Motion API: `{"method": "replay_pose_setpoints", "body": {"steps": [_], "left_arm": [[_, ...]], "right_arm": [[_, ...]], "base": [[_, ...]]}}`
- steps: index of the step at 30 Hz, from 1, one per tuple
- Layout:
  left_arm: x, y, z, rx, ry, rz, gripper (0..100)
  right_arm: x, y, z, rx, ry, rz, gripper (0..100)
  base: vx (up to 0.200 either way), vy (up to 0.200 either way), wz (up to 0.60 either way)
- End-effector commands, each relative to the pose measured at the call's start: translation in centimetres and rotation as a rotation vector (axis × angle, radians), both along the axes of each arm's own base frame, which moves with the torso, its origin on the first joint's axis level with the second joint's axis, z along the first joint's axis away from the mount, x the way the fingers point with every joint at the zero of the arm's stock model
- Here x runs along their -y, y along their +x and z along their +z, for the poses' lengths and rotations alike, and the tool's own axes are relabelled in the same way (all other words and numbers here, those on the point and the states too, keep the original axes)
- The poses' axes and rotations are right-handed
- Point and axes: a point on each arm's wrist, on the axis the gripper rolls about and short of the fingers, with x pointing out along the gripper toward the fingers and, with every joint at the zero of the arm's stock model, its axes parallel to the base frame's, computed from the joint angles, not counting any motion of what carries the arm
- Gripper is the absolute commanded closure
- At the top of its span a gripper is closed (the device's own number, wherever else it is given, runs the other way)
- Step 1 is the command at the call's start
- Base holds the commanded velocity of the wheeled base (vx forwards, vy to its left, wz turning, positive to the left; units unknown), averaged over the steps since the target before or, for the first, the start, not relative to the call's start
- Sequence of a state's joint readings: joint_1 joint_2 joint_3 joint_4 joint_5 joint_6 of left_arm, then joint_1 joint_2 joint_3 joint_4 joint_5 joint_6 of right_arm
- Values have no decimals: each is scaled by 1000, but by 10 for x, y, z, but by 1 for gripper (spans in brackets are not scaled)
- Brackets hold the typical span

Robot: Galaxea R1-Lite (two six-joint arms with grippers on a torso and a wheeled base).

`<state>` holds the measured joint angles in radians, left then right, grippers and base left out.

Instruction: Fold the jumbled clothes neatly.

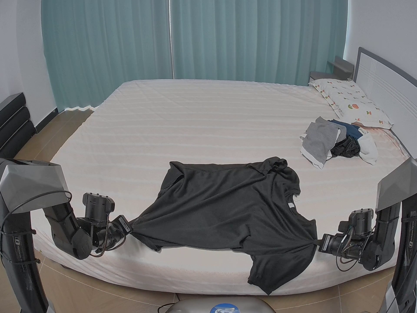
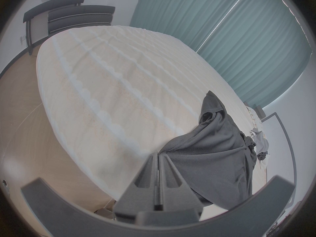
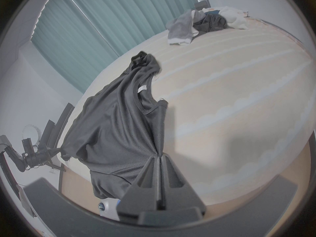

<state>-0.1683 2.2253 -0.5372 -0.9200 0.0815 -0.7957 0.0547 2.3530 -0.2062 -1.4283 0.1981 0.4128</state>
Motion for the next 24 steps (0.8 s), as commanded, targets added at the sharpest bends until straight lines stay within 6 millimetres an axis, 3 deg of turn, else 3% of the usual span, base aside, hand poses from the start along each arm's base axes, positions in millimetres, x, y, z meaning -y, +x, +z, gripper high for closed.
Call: {"method": "replay_pose_setpoints", "body": {"steps": [1,6,12,24], "left_arm": [[2,-4,-1,-28,7,-12,100],[13,-19,0,-138,57,-85,100],[22,-32,1,-230,97,-151,100],[28,-47,10,-335,145,-218,100]], "right_arm": [[18,-4,20,57,-7,-29,100],[28,-13,30,55,-27,21,100],[39,-18,25,16,-99,47,100],[46,-21,30,24,-144,60,100]], "base": [[0,0,0],[0,0,0],[0,0,0],[0,0,0]]}}
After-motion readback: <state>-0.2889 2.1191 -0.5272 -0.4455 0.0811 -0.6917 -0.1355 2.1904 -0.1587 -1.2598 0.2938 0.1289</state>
